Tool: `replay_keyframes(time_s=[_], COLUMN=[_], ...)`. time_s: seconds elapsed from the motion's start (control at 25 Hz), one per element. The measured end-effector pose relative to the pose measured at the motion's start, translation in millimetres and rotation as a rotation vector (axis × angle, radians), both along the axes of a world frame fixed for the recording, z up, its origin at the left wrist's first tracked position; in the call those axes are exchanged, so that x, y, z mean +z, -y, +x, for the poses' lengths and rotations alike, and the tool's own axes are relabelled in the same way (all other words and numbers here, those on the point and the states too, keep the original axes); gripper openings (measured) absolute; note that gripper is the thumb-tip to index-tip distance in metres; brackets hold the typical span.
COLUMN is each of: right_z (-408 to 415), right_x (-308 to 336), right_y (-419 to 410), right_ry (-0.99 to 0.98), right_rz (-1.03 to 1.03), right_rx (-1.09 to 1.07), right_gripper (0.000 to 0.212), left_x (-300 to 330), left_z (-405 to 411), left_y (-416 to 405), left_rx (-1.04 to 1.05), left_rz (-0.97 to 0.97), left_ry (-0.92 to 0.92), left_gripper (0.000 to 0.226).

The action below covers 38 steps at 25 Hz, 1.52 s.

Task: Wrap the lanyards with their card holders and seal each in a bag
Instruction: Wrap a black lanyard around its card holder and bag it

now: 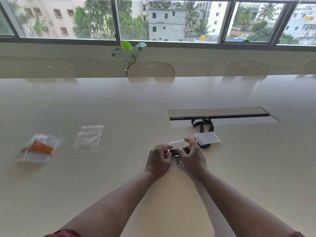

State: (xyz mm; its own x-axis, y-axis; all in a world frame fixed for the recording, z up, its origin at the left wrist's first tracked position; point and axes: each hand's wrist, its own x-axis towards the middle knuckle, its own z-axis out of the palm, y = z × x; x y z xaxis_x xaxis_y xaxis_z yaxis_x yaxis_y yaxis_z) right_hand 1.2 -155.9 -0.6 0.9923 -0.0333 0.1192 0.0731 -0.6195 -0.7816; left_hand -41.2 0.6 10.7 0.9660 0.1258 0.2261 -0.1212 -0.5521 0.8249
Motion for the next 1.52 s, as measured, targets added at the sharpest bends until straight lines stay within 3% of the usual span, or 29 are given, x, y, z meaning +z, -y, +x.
replay_keyframes(time_s=[0.24, 0.48, 0.68, 1.0, 1.52], right_z=[1, 1, 0, -6, -6], right_x=[-6, -7, -5, -1, -3], right_y=[0, -1, -1, -1, -1], right_ry=[0.096, 0.099, 0.134, 0.147, 0.149], right_rz=[-0.083, -0.172, -0.135, -0.081, -0.079], right_rx=[-0.020, -0.005, -0.006, 0.002, -0.017], right_gripper=[0.053, 0.042, 0.029, 0.034, 0.025], left_x=[-3, -8, -9, -10, -12], left_z=[2, 5, 5, 6, 7], left_y=[0, 0, 0, 2, 1], left_rx=[-0.028, -0.020, -0.018, 0.005, 0.011], left_rz=[0.078, 0.097, 0.065, 0.053, 0.039], left_ry=[0.025, 0.024, 0.044, 0.049, 0.037], left_gripper=[0.026, 0.027, 0.028, 0.025, 0.025])
